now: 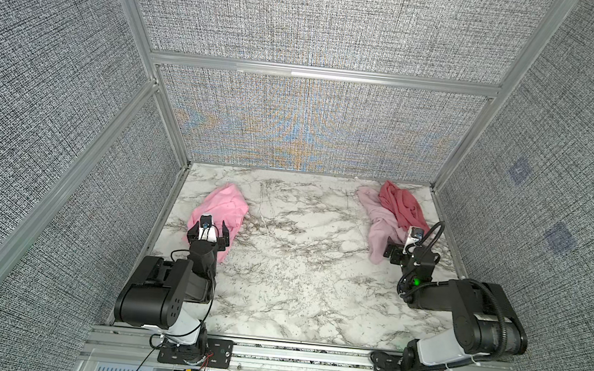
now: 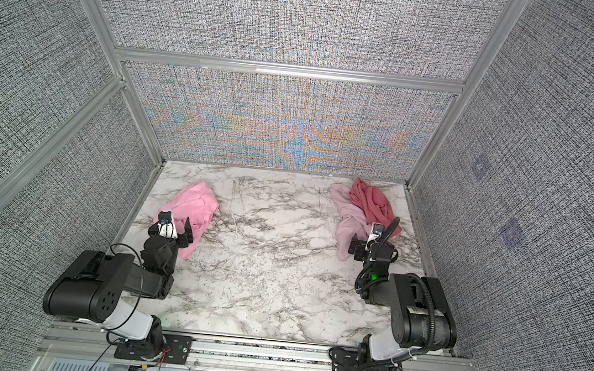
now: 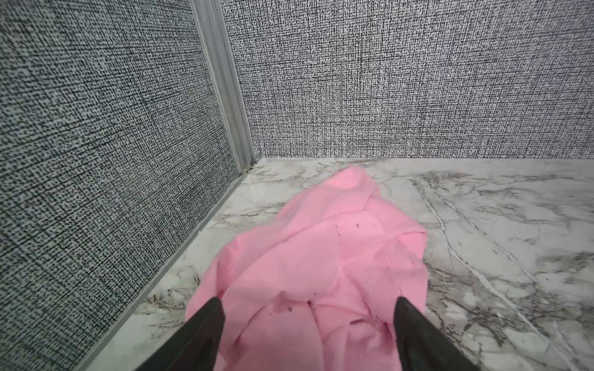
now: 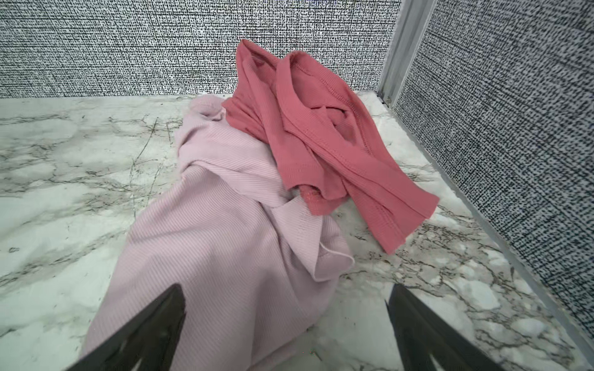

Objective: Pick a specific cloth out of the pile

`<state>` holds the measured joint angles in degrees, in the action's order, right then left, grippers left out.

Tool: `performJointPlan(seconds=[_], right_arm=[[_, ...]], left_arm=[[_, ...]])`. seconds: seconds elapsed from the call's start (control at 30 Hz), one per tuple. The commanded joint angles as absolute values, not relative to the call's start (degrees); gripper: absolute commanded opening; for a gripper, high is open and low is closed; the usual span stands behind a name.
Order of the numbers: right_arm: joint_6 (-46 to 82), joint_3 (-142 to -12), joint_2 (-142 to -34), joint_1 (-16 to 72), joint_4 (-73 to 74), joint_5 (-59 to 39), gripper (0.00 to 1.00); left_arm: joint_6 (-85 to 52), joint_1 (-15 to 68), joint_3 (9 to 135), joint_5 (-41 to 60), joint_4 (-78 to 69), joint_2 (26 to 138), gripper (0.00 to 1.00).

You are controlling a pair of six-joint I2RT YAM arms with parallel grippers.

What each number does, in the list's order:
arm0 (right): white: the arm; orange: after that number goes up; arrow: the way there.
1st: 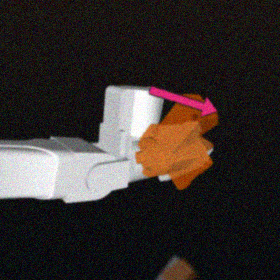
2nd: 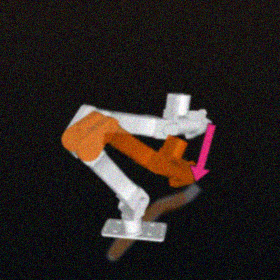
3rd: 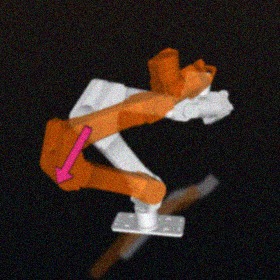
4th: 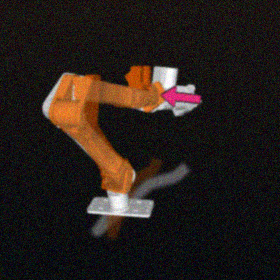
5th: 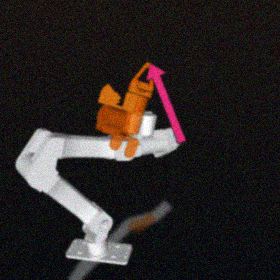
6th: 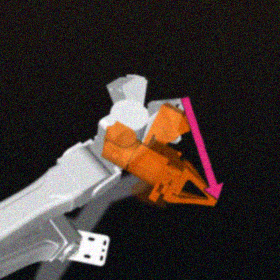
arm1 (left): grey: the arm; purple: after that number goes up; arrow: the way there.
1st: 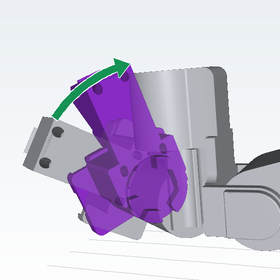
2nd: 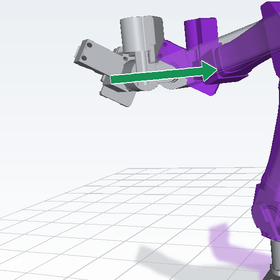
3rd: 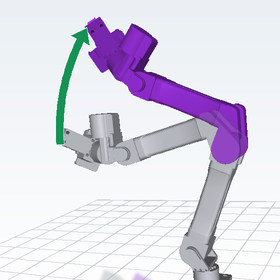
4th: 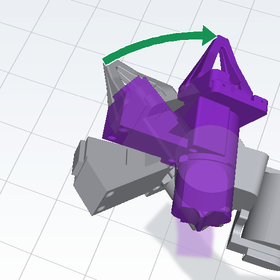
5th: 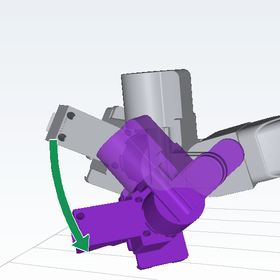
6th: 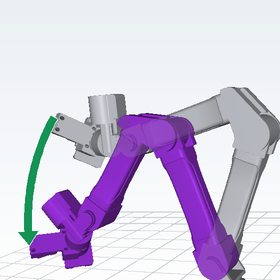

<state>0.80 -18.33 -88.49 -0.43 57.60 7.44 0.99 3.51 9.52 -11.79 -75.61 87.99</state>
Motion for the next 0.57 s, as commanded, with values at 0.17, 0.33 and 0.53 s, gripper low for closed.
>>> performJointPlan(seconds=[0.17, 0.33, 0.53], right_arm=[[0.9, -18.2, -88.5, -0.4, 59.3, 7.1, 0.99], [1.0, -18.1, -88.5, -0.4, 59.2, 7.1, 0.99], [0.9, -18.1, -88.5, -0.4, 59.3, 7.1, 0.99]], left_arm=[[1.3, 3.4, 9.2, -11.3, -78.7, 88.1, 0.99], [1.1, 3.4, 9.3, -11.7, -78.5, 88.1, 0.99], [0.9, 3.4, 9.8, -11.8, -77.9, 88.4, 0.99]])
